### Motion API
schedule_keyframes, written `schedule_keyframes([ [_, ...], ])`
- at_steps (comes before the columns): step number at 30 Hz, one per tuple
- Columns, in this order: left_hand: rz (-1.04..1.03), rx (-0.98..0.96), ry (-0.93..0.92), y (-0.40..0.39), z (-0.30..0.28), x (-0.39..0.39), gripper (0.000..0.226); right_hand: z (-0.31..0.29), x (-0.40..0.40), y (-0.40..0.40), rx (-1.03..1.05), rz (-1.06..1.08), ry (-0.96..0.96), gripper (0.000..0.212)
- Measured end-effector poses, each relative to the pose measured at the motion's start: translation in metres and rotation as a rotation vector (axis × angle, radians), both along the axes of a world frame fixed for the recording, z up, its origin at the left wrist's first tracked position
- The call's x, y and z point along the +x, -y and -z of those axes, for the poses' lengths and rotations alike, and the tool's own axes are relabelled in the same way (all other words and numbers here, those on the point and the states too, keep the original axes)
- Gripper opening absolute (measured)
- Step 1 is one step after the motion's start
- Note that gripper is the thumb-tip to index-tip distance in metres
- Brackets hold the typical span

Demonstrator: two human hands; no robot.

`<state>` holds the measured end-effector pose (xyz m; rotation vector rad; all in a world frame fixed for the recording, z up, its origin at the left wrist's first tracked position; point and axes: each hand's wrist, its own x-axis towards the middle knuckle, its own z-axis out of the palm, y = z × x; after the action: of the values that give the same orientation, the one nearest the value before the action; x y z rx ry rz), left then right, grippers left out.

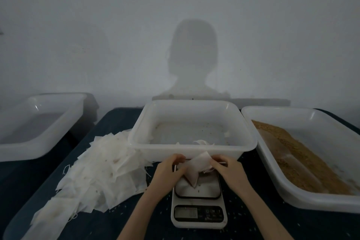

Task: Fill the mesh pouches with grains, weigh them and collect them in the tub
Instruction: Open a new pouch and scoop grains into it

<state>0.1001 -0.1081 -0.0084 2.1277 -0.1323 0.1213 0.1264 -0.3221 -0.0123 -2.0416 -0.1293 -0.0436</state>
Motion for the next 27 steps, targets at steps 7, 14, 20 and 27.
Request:
schedule_keyframes([
  [7,-0.242,-0.165,0.094,-0.013,0.018,-0.008,0.015,0.012,-0.004,0.014,0.187,0.056,0.03,0.012],
  [14,-0.462,-0.216,0.171,-0.02,0.037,-0.012,0.03,0.025,-0.01,0.014,0.226,0.187,0.14,0.021],
  [20,-0.491,-0.103,0.134,-0.019,0.041,-0.012,0.033,0.04,-0.011,0.016,0.185,0.254,0.18,0.025],
  [27,-0.515,-0.111,0.099,-0.021,0.042,-0.011,0.029,0.039,-0.014,0.014,0.104,0.221,0.205,0.026],
])
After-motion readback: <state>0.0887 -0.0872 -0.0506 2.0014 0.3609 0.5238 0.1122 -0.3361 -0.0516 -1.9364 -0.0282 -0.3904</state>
